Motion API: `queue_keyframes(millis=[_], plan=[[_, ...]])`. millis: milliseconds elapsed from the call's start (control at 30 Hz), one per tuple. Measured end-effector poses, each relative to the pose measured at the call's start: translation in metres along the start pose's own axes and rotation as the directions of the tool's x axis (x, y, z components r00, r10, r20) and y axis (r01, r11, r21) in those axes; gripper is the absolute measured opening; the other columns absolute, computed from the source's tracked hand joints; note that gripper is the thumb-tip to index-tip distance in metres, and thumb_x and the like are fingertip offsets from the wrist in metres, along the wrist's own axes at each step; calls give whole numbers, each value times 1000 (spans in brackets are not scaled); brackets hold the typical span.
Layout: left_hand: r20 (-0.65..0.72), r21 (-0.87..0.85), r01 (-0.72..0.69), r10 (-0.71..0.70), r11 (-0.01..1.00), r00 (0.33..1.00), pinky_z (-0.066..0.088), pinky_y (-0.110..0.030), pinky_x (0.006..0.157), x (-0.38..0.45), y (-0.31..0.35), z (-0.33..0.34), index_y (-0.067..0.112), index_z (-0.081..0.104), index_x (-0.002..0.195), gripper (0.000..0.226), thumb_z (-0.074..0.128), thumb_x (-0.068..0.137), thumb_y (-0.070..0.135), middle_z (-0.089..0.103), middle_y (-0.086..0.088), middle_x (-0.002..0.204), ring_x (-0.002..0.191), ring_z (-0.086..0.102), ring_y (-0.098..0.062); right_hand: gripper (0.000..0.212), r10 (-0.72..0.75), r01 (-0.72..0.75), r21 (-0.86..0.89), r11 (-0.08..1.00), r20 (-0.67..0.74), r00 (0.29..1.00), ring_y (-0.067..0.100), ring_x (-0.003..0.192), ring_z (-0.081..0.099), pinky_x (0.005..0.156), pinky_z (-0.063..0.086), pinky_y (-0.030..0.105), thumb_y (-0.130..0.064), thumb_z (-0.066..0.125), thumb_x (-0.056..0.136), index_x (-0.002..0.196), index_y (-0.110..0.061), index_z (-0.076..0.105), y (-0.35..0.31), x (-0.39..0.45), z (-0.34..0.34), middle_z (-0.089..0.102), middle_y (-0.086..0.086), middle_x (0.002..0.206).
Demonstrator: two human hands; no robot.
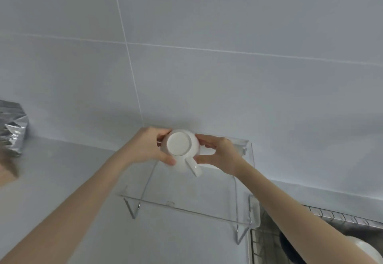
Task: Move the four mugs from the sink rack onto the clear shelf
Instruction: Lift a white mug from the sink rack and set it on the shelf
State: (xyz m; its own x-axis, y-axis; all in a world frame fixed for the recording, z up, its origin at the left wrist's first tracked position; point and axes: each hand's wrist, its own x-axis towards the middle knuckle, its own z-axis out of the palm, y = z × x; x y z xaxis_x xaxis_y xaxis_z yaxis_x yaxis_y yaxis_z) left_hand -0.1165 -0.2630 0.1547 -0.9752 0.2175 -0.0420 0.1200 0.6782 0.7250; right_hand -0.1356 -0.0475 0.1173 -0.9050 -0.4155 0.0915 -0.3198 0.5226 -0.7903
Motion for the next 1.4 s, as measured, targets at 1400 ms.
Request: queue_keyframes(millis=[1400], plan=[[-208, 78, 117, -99, 990, 973, 37, -25, 80, 21, -53, 7, 5, 47, 117, 40, 59, 80, 13, 60, -12, 111, 104, 55, -30, 42, 121, -124, 188, 974, 24, 992, 21, 124, 51, 106, 38, 30, -7, 55, 86, 128, -8, 50, 7, 61, 50, 56, 11, 132]])
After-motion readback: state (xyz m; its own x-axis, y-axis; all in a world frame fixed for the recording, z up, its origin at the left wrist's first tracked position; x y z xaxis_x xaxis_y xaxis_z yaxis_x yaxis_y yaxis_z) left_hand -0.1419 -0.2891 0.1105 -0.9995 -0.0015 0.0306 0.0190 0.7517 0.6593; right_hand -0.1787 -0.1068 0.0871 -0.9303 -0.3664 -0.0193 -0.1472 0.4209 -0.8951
